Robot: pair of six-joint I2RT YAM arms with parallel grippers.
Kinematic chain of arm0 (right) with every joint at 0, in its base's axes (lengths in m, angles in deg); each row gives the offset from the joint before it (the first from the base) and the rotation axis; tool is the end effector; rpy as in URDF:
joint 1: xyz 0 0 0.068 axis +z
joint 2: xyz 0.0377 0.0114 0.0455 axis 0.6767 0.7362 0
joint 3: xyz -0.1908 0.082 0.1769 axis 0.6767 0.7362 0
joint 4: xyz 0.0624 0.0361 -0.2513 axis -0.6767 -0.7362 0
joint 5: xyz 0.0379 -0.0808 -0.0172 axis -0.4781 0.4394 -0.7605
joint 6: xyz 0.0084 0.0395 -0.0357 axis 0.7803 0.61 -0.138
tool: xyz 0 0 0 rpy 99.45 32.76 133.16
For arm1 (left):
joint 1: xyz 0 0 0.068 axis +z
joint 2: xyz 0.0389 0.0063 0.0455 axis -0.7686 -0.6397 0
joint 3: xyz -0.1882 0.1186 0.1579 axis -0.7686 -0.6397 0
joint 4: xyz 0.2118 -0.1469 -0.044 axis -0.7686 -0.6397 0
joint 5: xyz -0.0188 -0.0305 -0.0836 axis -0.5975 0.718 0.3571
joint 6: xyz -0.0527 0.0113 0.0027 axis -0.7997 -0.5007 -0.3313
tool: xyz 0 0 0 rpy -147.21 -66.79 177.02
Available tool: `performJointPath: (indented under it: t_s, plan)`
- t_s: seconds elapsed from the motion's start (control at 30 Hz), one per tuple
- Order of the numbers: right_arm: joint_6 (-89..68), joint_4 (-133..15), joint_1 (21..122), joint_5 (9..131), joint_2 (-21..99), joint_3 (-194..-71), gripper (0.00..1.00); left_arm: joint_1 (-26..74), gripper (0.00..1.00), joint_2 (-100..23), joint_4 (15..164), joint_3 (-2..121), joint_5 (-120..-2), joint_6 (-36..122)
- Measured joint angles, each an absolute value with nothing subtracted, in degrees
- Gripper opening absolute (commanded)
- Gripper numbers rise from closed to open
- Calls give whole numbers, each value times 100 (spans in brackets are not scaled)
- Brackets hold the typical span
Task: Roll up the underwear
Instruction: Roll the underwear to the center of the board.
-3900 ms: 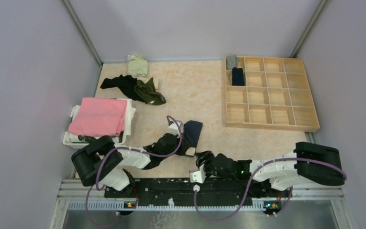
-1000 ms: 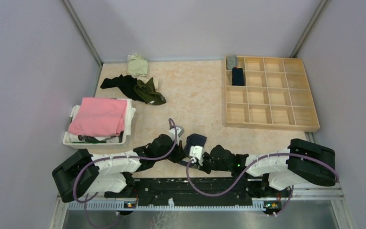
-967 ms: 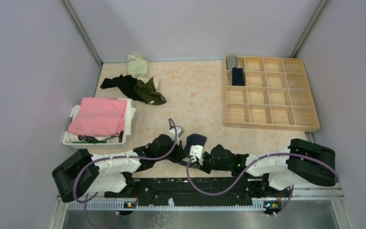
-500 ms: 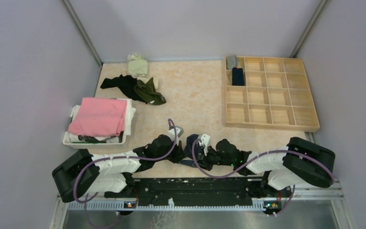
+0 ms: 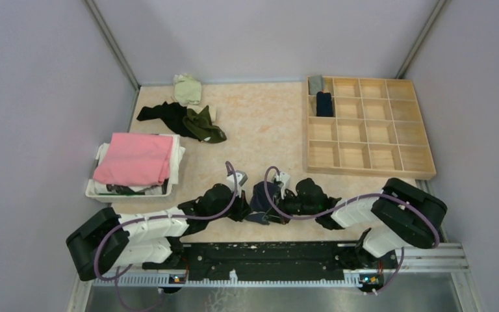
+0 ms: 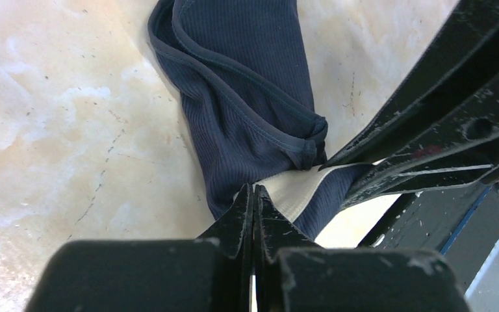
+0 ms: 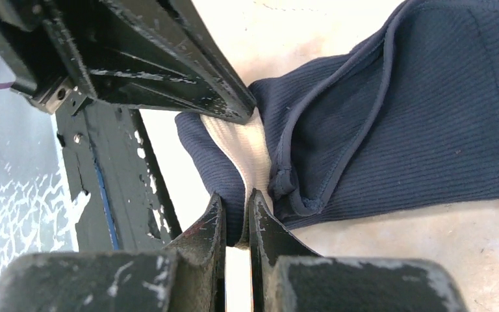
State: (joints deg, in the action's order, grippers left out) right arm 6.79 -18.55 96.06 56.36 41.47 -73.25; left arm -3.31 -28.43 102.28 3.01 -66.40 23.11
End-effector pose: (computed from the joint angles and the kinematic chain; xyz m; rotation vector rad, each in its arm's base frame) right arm 0.1301 0.1976 0.1245 -0.8170 2.0869 1.1758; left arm 0.1206 -0.1662 0.1453 0.4695 2.2606 -0.8709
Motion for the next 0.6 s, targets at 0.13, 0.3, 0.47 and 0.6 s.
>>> performJointPath:
  t_s: [0.13,0.3,0.47,0.6]
  plan:
    - [832,-2050,9442,5457,4344,-7563,2,-313,0,-2653,10112,301,-6740,2300]
    - [1046,-2277,9211,5241,4624,-7869,2,-304,0,-2229,9852,303,-6884,2263]
    - [1254,-2408,8985,5206,4796,-8068,2,-309,0,-1676,9502,347,-7077,2191]
    - [1409,-2524,8795,5083,4958,-8258,1,-311,0,-1396,9310,389,-7166,2180]
